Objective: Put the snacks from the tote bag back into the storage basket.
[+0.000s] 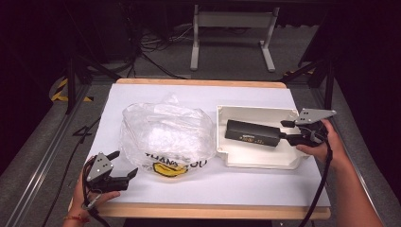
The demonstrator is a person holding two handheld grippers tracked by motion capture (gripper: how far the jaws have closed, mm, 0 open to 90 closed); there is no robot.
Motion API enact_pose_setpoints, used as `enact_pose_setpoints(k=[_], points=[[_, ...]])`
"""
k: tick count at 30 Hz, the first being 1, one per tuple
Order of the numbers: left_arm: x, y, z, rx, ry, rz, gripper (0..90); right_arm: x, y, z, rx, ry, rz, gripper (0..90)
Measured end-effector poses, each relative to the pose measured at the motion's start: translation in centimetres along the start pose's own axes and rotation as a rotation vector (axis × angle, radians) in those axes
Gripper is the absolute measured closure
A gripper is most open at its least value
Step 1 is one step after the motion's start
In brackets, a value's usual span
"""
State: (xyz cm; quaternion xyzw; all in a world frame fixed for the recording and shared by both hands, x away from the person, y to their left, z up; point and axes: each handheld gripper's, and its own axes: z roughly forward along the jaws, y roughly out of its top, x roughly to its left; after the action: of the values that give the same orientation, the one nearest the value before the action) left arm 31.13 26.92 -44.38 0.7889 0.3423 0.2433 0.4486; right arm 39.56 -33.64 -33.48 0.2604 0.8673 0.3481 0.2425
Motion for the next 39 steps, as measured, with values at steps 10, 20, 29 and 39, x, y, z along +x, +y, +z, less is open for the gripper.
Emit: enact_pose_setpoints(k=[10, 20, 29, 39], points=[[0.0, 0.0, -0.1, -0.002, -0.003, 0.008, 12.4, 1.2, -0.3, -1.3, -0.019, -0.041, 0.008, 51.6], [-0.1, 0.0, -0.1, -0.002, -0.001, 0.007, 12.5, 2.3, -0.6, -2.4, -0.043, -0.060, 0.024, 49.7], [-0.2, 0.0, -0.1, -0.002, 0.000, 0.007, 12.5, 3.3, -1.1, -3.5, -0.073, -0.076, 0.043, 47.4], [-0.2, 0.0, -0.2, -0.006, 0.002, 0.006, 12.7, 4.8, -2.6, -4.2, -0.072, -0.090, 0.052, 42.7]])
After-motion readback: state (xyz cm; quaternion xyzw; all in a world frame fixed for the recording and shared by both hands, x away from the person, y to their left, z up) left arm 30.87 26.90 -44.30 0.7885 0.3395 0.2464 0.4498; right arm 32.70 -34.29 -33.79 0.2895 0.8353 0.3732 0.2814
